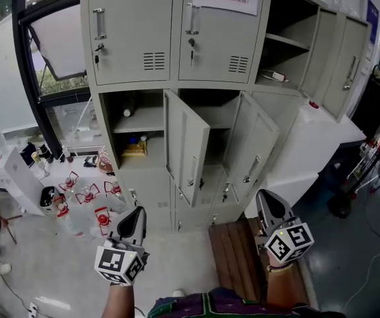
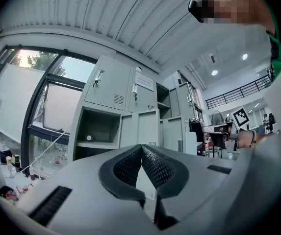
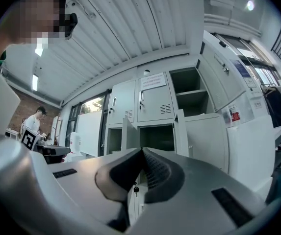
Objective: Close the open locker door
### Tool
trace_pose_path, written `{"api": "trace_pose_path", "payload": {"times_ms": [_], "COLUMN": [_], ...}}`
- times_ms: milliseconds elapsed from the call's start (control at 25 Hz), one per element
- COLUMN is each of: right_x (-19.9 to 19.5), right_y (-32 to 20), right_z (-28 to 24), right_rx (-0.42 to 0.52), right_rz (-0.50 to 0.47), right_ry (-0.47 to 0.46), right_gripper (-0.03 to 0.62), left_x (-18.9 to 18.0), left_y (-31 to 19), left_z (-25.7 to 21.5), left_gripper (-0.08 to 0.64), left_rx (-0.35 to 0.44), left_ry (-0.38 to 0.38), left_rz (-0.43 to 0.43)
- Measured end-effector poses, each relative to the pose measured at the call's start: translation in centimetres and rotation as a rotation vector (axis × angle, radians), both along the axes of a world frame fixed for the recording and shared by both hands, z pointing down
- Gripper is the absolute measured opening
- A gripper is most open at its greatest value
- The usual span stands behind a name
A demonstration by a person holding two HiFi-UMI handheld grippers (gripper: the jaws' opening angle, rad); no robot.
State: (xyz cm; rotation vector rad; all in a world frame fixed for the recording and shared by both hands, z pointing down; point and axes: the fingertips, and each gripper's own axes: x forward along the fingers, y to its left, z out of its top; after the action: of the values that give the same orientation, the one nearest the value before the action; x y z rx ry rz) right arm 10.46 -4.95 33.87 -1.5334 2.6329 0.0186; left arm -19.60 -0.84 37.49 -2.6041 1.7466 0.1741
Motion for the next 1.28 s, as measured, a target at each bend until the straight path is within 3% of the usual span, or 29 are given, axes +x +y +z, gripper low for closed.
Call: {"api": "trace_pose_path", "payload": {"times_ms": [400, 520, 640, 1280], "right_x": [-0.1, -0.2, 0.1, -0.1], "right_y": [-4.8, -5.4, -6.2, -8.2], "right_z": [-1.4, -0.7, -0.6, 2.3], "right_rx": [0.041, 0.026, 0.029, -0.018], "right_rz": [-0.080, -0.097, -0.107, -0.223], "right_ry": [-0.021, -0.026, -0.033, -0.052], "right_gripper": [0.006, 0.006, 0.006, 0.006], "left_x": [2.8, 3.8, 5.3, 14.1], "left_y": [-3.6, -4.5, -6.0, -13.0], "left_z": [-2.2, -2.0, -2.1, 1.1], "left_gripper": [0.037, 0.256, 0.338, 0.347], "left_rx": [0.016, 0.025, 0.024, -0.053], "left_ry": [0.062, 0.062, 0.049, -0.045], "left_rz": [0.037, 0.066, 0.089, 0.196]}}
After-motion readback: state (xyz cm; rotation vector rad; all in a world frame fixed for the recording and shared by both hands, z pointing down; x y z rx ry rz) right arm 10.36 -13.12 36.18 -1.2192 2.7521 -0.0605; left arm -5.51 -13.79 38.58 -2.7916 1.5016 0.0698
